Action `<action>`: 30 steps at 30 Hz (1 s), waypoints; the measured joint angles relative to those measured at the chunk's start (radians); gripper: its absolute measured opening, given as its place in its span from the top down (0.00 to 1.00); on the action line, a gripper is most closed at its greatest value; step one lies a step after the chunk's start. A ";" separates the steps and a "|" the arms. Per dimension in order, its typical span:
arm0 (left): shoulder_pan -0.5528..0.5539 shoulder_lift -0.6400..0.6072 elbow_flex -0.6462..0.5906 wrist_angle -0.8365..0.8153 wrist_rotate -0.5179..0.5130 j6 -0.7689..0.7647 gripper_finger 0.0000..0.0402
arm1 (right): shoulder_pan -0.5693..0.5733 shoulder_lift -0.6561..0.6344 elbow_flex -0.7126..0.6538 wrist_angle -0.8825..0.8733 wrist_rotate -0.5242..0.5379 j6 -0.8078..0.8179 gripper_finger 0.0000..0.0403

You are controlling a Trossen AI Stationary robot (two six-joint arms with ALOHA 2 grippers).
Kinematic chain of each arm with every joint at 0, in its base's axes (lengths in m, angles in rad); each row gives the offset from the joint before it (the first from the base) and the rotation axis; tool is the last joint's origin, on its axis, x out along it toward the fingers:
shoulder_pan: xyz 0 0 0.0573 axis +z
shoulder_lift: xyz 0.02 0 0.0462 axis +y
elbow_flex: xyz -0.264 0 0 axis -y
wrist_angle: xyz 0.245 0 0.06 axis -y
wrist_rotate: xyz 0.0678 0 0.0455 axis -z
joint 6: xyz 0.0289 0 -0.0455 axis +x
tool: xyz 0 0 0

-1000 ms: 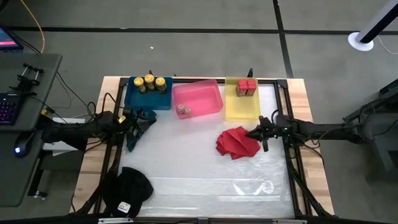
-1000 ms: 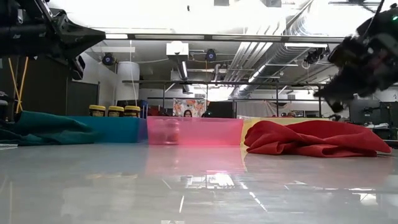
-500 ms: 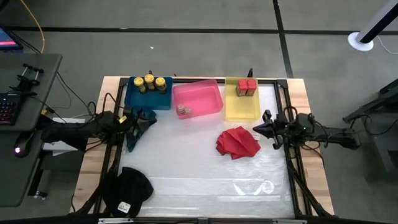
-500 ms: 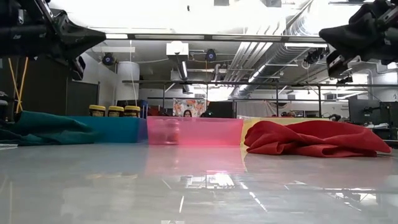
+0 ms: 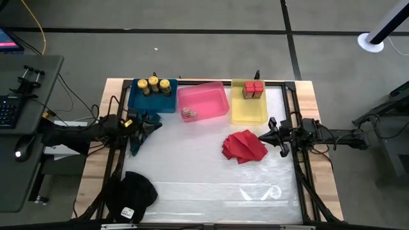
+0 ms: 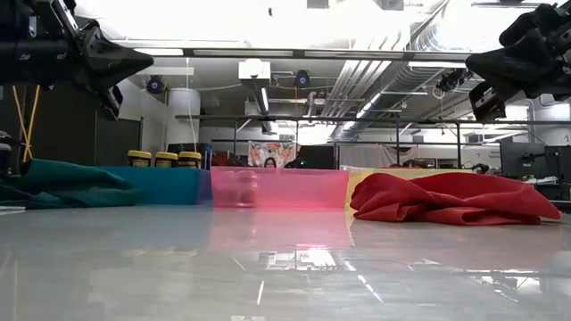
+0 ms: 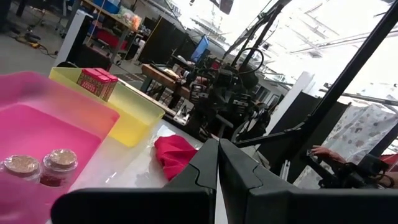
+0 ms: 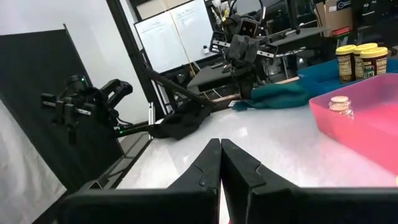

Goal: Sort spices by type
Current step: Return to Home Position

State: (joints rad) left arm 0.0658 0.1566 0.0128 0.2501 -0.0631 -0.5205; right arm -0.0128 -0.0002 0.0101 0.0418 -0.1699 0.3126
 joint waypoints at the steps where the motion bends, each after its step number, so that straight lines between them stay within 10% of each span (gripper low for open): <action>1: 0.000 0.000 0.000 0.000 0.000 0.000 1.00 | 0.000 0.000 0.000 0.000 0.000 0.000 1.00; 11: 0.000 0.000 0.000 0.000 0.000 0.000 1.00 | 0.000 0.000 0.000 0.000 0.000 -0.015 1.00; 18: 0.000 0.000 0.000 0.000 0.000 0.000 1.00 | 0.000 0.000 0.000 -0.001 0.004 -0.445 1.00; 30: 0.000 0.000 0.000 0.001 0.000 0.000 1.00 | 0.000 0.000 0.000 -0.020 0.137 -0.389 1.00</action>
State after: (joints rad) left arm 0.0658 0.1569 0.0128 0.2508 -0.0631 -0.5205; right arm -0.0124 -0.0002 0.0097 0.0218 -0.0334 -0.0766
